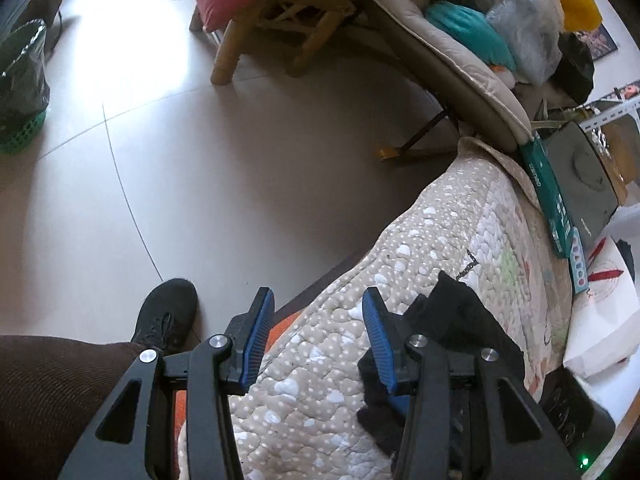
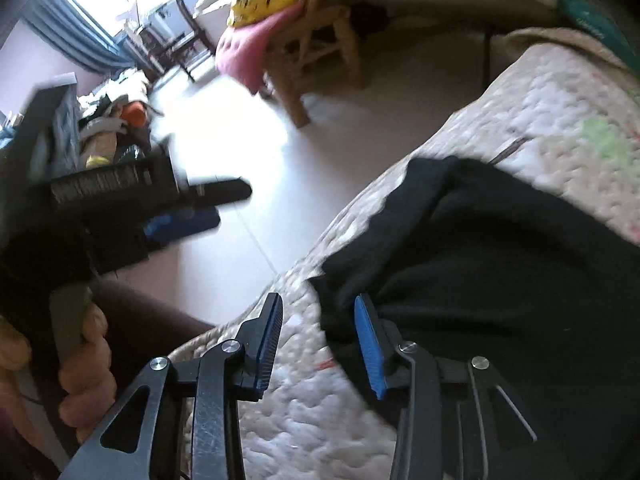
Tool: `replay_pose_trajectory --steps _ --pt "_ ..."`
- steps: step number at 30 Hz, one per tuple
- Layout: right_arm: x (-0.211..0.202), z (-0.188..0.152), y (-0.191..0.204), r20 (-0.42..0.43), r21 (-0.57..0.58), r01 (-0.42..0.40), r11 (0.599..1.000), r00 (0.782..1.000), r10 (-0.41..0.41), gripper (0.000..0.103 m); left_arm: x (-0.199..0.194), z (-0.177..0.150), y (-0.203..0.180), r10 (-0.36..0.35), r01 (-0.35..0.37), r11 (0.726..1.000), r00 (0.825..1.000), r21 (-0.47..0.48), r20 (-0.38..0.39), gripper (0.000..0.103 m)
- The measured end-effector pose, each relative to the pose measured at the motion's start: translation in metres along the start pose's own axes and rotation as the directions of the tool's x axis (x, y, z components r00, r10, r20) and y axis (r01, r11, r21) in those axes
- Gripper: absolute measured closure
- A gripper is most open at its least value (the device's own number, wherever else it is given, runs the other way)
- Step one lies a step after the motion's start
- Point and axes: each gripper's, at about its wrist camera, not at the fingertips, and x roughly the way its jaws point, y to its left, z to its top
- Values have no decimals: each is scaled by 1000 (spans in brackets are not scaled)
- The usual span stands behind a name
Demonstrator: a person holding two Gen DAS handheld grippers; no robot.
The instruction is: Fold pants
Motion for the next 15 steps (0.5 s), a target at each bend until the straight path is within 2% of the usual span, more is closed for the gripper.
replay_pose_trajectory --steps 2,3,4,6,7,8,10,12,14,15 --pt "4 -3 4 -34 4 -83 997 996 83 61 2 -1 2 -4 4 1000 1000 -8 -13 58" --pt "7 -6 6 -80 24 -171 985 982 172 61 3 -1 1 -8 8 1000 1000 -9 -19 58" --pt "7 -7 9 -112 12 -187 982 976 187 61 4 -3 0 -12 12 1000 1000 -4 -27 58" --pt "-7 -8 13 -97 -64 -137 989 987 130 61 5 -7 -3 -14 14 1000 999 16 -35 58" --pt "-17 -6 7 -78 -61 -133 989 989 128 61 8 -11 -7 -13 14 999 999 34 -41 58" --pt "-23 -3 0 -62 -45 -128 991 990 125 61 10 -14 -11 -12 15 998 999 53 -50 58" --pt "-51 11 -30 16 23 -39 999 999 39 61 17 -22 -19 -21 26 996 997 80 -73 58" --pt "-66 23 -48 58 62 47 997 997 -51 57 26 -30 -29 -23 35 992 994 120 -102 58" --pt "-76 40 -60 78 90 111 990 990 -118 36 33 -37 -38 -11 29 986 993 162 -114 58" --pt "-75 51 -61 80 91 131 987 987 -138 30 37 -41 -42 -5 27 983 992 182 -122 58"
